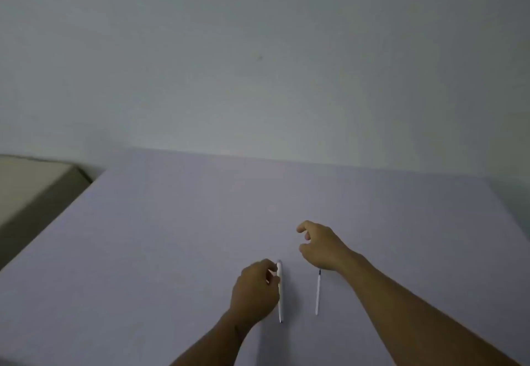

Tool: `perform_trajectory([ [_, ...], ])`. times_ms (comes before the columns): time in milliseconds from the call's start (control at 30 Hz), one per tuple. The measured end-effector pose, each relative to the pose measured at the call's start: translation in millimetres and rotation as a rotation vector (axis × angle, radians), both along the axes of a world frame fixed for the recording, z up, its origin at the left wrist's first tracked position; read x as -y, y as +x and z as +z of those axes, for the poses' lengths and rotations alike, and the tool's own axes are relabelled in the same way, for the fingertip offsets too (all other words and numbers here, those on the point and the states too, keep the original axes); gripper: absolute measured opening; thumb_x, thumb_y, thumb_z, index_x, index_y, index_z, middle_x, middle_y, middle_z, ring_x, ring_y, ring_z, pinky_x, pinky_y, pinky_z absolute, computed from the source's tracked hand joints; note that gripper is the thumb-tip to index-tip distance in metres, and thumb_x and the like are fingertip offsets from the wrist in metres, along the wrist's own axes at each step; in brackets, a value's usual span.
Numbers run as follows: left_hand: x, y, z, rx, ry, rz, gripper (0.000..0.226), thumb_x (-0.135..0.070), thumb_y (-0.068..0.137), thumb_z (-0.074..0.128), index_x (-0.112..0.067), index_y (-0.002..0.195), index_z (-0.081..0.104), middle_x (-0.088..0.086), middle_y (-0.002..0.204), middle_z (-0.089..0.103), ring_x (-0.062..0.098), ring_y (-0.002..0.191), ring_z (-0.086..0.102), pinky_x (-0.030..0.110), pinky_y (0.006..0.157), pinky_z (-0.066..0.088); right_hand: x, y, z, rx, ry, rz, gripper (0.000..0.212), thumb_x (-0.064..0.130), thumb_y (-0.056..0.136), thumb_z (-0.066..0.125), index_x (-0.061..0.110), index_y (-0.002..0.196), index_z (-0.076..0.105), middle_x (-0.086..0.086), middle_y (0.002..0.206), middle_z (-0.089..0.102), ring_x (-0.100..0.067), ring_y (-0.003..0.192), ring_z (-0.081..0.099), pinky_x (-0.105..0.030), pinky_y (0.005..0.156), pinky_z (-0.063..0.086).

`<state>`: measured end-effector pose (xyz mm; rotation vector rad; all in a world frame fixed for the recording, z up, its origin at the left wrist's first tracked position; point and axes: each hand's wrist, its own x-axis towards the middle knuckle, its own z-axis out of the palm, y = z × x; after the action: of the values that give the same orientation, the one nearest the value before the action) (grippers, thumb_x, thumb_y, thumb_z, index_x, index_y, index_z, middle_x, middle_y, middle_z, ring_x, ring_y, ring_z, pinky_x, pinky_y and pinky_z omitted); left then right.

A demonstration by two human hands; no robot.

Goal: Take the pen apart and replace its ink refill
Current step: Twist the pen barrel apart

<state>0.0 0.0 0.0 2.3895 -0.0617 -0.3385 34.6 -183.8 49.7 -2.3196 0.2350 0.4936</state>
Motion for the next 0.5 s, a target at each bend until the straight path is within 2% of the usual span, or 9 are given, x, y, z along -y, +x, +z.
perform_trajectory([
  [100,3.8,1.9,-16.2,-0.073,0.031,0.008,0.027,-0.033,0.089,0.06,-0.024,0.114,0.063,-0.009,0.094,0.062,0.011,0.085,0.062,0.023,0.075,0.051,1.1,-11.5,-12.0,-0.059,-0.046,0.001,0.052,0.017,0.092,0.051,0.023,0.144,0.044,-0.007,0.144,0.049,-0.022,0.121,0.055,-0.031,0.095,0.048],
  [300,18.8,7.7,-36.7,-0.191,0.102,0.037,0.039,-0.041,0.081,0.067,-0.021,0.113,0.057,0.0,0.098,0.066,0.019,0.088,0.064,0.031,0.074,0.053,6.9,-36.8,-35.4,-0.137,-0.056,-0.008,0.049,0.02,0.093,0.051,0.023,0.142,0.045,-0.007,0.139,0.054,-0.022,0.12,0.056,-0.034,0.1,0.049],
  [400,24.7,10.5,-39.3,-0.211,0.176,0.016,0.037,-0.036,0.08,0.067,-0.019,0.109,0.052,0.002,0.102,0.059,0.021,0.09,0.059,0.031,0.073,0.051,7.9,-40.5,-37.7,-0.134,-0.054,-0.009,0.048,0.02,0.093,0.05,0.022,0.141,0.047,-0.006,0.133,0.057,-0.022,0.115,0.058,-0.034,0.097,0.05],
  [500,30.6,12.9,-42.1,-0.24,0.223,-0.007,0.025,-0.019,0.077,0.057,-0.018,0.098,0.045,0.005,0.1,0.054,0.023,0.085,0.054,0.032,0.069,0.047,9.6,-41.5,-43.7,-0.136,-0.018,-0.03,0.046,0.019,0.093,0.051,0.022,0.138,0.049,-0.003,0.109,0.065,-0.02,0.096,0.064,-0.032,0.083,0.054],
])
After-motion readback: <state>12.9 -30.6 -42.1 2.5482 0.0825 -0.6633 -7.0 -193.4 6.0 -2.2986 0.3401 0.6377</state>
